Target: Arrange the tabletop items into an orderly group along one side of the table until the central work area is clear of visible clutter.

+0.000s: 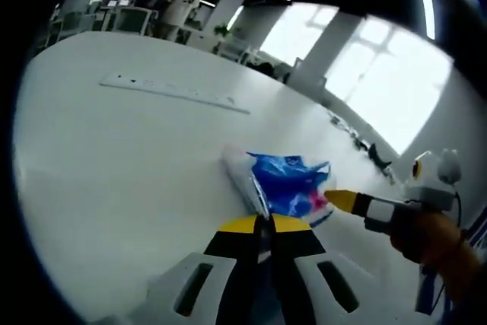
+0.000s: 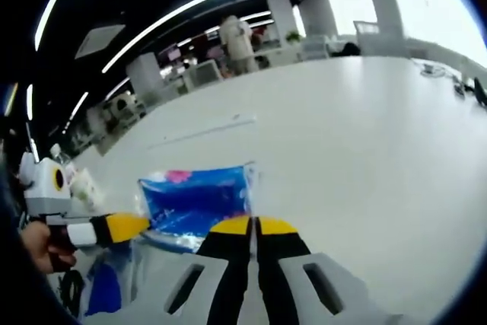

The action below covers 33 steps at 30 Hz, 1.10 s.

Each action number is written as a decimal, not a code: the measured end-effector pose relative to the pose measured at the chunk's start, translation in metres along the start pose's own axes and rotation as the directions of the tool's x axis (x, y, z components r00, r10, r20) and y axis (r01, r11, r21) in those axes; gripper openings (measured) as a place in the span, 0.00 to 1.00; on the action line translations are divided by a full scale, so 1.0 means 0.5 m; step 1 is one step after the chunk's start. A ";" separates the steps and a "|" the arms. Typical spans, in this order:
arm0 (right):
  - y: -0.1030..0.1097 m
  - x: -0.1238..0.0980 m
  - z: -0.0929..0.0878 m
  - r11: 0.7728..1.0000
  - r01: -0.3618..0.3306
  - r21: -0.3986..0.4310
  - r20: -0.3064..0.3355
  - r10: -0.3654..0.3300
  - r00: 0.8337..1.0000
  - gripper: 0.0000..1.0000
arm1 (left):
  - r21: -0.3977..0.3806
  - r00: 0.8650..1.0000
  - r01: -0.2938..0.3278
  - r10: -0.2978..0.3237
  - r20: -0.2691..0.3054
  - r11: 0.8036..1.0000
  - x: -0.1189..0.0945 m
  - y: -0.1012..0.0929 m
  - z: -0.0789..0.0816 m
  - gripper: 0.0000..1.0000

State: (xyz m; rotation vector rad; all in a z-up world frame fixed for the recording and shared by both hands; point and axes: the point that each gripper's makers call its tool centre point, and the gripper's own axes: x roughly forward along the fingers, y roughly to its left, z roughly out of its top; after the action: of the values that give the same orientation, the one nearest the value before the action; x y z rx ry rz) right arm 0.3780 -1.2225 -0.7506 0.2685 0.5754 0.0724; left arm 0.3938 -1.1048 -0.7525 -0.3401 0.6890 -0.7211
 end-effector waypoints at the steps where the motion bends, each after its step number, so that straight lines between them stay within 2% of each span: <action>1: 0.000 0.000 0.000 1.000 0.001 0.005 0.000 -0.001 1.000 0.00 | 0.005 1.000 -0.001 0.001 0.002 1.000 0.000 -0.001 0.000 0.04; 7: -0.005 0.001 -0.009 1.000 0.019 -0.001 -0.018 -0.019 1.000 0.03 | 0.037 1.000 0.010 -0.010 0.009 0.999 -0.006 -0.006 0.003 0.08; 8: -0.006 0.000 -0.010 1.000 0.025 -0.003 -0.021 -0.025 0.999 0.05 | 0.074 1.000 -0.011 0.010 0.014 0.997 -0.010 -0.001 0.006 0.12; 10: -0.008 -0.006 -0.006 0.999 0.042 -0.012 -0.010 -0.042 0.999 0.07 | 0.091 0.999 -0.047 0.046 0.014 0.995 -0.016 0.013 0.006 0.23; 11: -0.007 -0.008 -0.003 0.999 0.043 -0.019 -0.003 -0.044 0.999 0.09 | 0.096 0.999 -0.042 0.041 0.014 0.995 -0.019 0.012 0.006 0.30; 12: -0.005 -0.010 0.001 0.999 0.042 -0.021 0.006 -0.042 0.999 0.11 | 0.098 0.999 -0.041 0.040 0.015 0.994 -0.020 0.013 0.007 0.33; 15: 0.001 -0.018 0.013 0.999 0.042 -0.020 0.023 -0.042 0.999 0.19 | 0.145 1.000 -0.011 0.012 -0.002 0.989 -0.034 0.009 0.006 0.32; 17: 0.004 -0.024 0.018 0.999 0.045 -0.028 0.028 -0.044 0.999 0.24 | 0.211 1.000 0.006 -0.007 0.001 0.977 -0.041 0.003 0.012 0.34; 20: 0.011 -0.034 0.023 0.998 0.044 -0.033 0.029 -0.043 0.999 0.34 | 0.271 0.999 0.031 -0.033 0.002 0.962 -0.046 -0.005 0.021 0.36; 22: 0.023 -0.046 0.018 0.997 0.041 0.063 0.011 -0.041 0.999 0.42 | 0.283 0.998 0.055 -0.061 0.011 0.958 -0.054 -0.014 0.027 0.38; 23: 0.037 -0.053 0.020 0.996 0.007 0.093 0.016 -0.009 1.000 0.48 | 0.286 0.996 0.076 -0.086 0.026 0.955 -0.056 -0.020 0.033 0.40; 24: 0.044 -0.058 0.018 0.995 -0.002 0.102 0.007 0.001 1.000 0.51 | 0.297 0.996 0.075 -0.083 0.014 0.952 -0.061 -0.017 0.031 0.43; 25: 0.045 -0.062 0.017 0.996 0.001 0.090 -0.007 -0.001 1.000 0.54 | 0.332 0.996 0.080 -0.085 0.000 0.940 -0.064 -0.014 0.030 0.45; 26: 0.049 -0.067 0.016 0.997 0.000 0.083 -0.013 0.001 1.000 0.57 | 0.375 0.997 0.070 -0.074 -0.004 0.924 -0.068 -0.007 0.032 0.47; 27: 0.054 -0.074 0.014 0.997 0.001 0.077 -0.020 0.001 1.000 0.58 | 0.393 0.997 0.072 -0.075 -0.008 0.917 -0.071 -0.005 0.032 0.47; 30: 0.071 -0.092 0.009 0.997 -0.010 0.078 -0.038 0.013 0.999 0.63 | 0.400 0.995 0.097 -0.097 -0.020 0.911 -0.085 -0.002 0.035 0.48; 33: 0.088 -0.106 0.008 0.997 -0.023 0.080 -0.045 0.026 0.999 0.67 | 0.433 0.993 0.114 -0.108 -0.039 0.894 -0.096 0.002 0.035 0.52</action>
State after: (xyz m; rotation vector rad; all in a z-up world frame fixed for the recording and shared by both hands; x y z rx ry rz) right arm 0.3362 -1.1888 -0.7078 0.3523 0.6218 0.0798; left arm 0.3800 -1.0691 -0.7182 0.0387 0.5044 -0.9636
